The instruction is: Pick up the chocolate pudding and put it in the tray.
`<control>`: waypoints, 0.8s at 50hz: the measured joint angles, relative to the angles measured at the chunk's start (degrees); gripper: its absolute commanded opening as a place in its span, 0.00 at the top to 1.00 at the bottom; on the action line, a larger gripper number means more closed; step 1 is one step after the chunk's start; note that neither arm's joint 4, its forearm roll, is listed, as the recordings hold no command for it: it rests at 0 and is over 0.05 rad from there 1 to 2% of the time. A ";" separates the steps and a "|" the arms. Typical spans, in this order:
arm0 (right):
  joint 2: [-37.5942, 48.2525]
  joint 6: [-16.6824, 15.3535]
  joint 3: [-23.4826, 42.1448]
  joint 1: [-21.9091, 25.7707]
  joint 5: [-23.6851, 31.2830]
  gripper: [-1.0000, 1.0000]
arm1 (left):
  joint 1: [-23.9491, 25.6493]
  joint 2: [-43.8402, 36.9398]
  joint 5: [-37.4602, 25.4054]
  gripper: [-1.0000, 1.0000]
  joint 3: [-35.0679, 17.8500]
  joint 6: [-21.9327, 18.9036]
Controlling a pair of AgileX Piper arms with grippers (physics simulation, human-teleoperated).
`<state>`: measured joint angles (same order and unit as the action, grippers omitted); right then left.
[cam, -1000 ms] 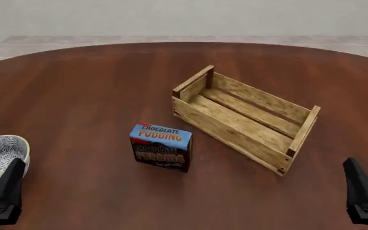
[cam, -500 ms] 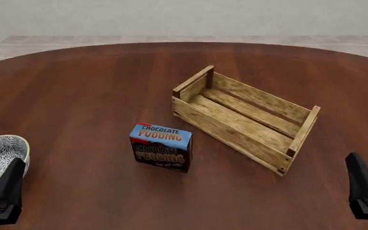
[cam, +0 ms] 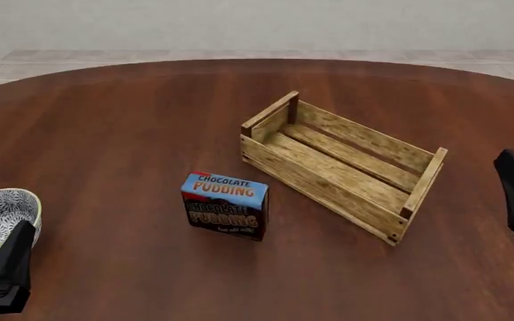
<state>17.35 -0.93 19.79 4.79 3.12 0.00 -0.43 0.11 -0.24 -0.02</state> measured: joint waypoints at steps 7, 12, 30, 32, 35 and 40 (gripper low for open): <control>6.33 -2.61 6.51 2.07 1.28 0.00 | 0.00 0.00 0.00 0.00 0.00 0.00; 11.45 -4.46 11.53 4.63 2.35 0.00 | 0.00 0.00 0.00 0.00 0.00 0.00; 27.80 -10.40 25.15 17.97 4.29 0.00 | 0.00 0.00 0.00 0.00 0.00 0.00; 29.29 -11.14 26.40 19.33 4.50 0.00 | 0.00 0.00 0.00 0.00 0.00 0.00; 31.42 -12.10 28.32 21.30 4.95 0.00 | 0.00 0.00 0.00 0.00 0.00 0.00; 34.69 -13.46 31.26 24.18 5.79 0.00 | 0.00 0.00 0.00 0.00 0.00 0.00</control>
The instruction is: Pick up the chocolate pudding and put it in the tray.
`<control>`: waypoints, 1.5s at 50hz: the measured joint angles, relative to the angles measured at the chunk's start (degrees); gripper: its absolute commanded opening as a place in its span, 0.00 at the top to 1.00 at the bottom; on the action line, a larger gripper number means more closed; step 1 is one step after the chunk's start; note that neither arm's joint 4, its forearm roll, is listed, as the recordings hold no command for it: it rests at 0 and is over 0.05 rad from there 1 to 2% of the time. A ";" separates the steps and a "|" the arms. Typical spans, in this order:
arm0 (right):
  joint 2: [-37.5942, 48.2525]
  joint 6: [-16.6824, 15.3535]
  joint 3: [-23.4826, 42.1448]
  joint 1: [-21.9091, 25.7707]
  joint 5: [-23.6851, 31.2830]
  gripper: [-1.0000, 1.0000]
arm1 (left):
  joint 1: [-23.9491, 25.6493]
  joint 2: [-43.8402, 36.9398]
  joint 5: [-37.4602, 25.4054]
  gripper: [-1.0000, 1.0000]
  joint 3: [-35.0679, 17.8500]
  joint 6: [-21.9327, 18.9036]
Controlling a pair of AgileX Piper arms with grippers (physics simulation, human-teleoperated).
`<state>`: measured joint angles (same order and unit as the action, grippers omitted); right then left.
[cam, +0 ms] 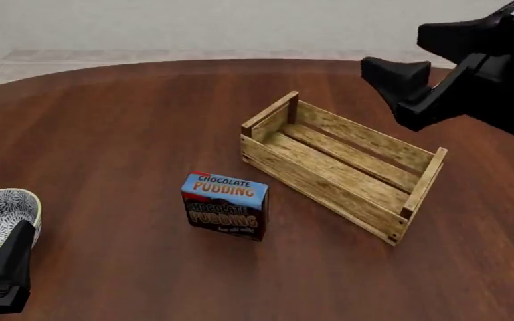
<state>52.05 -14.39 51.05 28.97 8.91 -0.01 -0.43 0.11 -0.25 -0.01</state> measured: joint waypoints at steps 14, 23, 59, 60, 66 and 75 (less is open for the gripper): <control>9.58 -1.89 6.37 5.95 1.58 0.00 | 0.00 0.00 0.00 0.00 0.00 0.00; 15.23 -2.41 10.34 9.11 3.92 0.00 | 0.00 0.00 0.00 0.00 0.00 0.00; 26.07 -8.96 18.46 18.35 11.23 0.00 | 0.00 0.00 0.00 0.00 0.00 0.00; 26.21 -9.12 18.49 18.57 11.37 0.00 | 0.00 0.00 0.00 0.00 0.00 0.00; 26.86 -10.18 18.63 19.60 12.19 0.00 | 0.00 0.00 0.00 0.00 0.00 0.00; 27.20 -12.12 18.37 21.51 13.85 0.00 | 0.00 0.00 0.00 0.00 0.00 0.00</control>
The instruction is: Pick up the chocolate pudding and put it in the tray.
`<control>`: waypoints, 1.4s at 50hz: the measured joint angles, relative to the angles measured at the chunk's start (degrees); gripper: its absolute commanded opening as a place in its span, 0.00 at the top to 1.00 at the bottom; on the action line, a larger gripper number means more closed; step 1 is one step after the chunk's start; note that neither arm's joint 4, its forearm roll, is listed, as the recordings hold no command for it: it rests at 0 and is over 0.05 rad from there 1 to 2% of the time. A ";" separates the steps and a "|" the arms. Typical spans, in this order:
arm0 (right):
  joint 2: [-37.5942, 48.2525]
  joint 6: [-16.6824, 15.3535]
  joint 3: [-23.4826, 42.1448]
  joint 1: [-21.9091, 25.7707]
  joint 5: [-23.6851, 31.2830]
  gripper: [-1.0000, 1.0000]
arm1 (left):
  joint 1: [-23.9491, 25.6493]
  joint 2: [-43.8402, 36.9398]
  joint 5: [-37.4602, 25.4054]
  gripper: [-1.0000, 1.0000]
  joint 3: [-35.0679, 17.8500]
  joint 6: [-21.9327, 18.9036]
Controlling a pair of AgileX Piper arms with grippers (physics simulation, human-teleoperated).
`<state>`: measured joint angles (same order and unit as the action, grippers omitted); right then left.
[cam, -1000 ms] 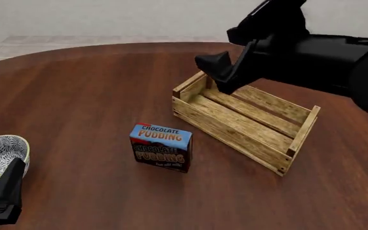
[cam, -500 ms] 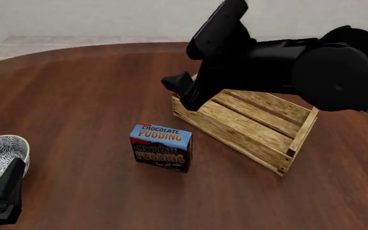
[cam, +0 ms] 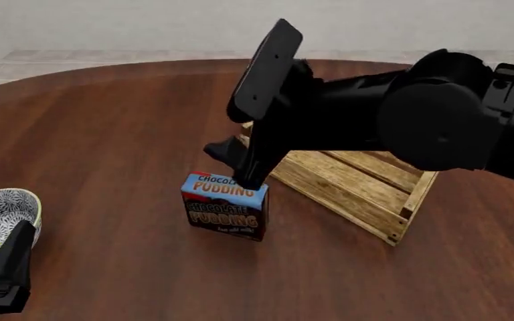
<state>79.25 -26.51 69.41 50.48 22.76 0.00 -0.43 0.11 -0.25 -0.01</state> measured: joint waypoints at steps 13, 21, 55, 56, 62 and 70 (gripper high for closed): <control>-0.32 -2.06 0.17 2.22 2.66 0.00 | 0.00 0.00 0.00 0.00 0.00 0.00; 0.01 -3.77 0.50 2.43 4.02 0.00 | 0.00 0.00 0.00 0.00 0.00 0.00; 3.52 -7.00 0.37 -0.27 6.77 0.00 | 0.00 0.00 0.00 0.00 0.00 0.00; 3.62 -7.03 0.29 -0.31 6.78 0.00 | 0.00 0.00 0.00 0.00 0.00 0.00; 4.10 -7.13 -0.13 -0.41 6.87 0.00 | 0.00 0.00 0.00 0.00 0.00 0.00; 4.46 -7.21 -0.40 -0.38 7.02 0.00 | 0.00 0.00 0.00 0.00 0.00 0.00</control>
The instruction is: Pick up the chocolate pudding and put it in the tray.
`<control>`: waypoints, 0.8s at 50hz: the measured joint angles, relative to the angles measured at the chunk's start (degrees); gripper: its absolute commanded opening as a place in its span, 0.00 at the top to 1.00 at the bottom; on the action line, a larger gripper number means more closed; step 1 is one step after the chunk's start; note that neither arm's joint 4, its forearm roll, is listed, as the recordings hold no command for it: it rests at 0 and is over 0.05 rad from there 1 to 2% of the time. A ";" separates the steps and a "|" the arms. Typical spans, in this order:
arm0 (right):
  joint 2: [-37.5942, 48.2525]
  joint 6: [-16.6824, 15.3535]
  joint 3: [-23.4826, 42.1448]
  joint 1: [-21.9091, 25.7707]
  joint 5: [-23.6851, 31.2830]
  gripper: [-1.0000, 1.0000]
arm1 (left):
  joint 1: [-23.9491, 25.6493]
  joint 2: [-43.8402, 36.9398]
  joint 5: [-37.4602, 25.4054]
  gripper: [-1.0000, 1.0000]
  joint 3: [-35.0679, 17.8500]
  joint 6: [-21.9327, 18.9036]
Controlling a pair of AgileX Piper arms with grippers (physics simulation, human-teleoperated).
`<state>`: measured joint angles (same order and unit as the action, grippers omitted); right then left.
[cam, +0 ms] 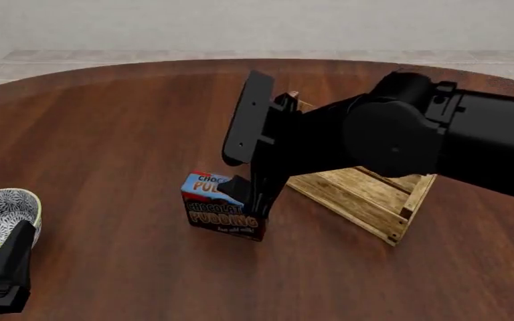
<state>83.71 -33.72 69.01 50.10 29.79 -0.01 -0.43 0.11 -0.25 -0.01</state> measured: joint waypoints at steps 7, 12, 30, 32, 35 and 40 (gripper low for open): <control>0.44 0.12 0.00 -0.18 -0.24 0.00 | 0.00 0.00 0.00 0.00 0.00 0.00; 0.92 0.36 0.10 -0.46 -0.54 0.00 | 0.00 0.00 0.00 0.00 0.00 0.00; 2.32 1.02 -0.91 -1.05 -1.82 0.00 | 0.00 0.00 0.00 0.00 0.00 0.00; 2.47 1.07 -1.07 -1.10 -1.96 0.00 | 0.00 0.00 0.00 0.00 0.00 0.00; 2.69 1.16 -1.31 -1.13 -2.18 0.00 | 0.00 0.00 0.00 0.00 0.00 0.00; 3.09 1.34 -1.62 -1.14 -2.58 0.00 | 0.00 0.00 0.00 0.00 0.00 0.00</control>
<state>86.81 -32.38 67.39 48.96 27.21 0.00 -0.43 0.11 -0.25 -0.01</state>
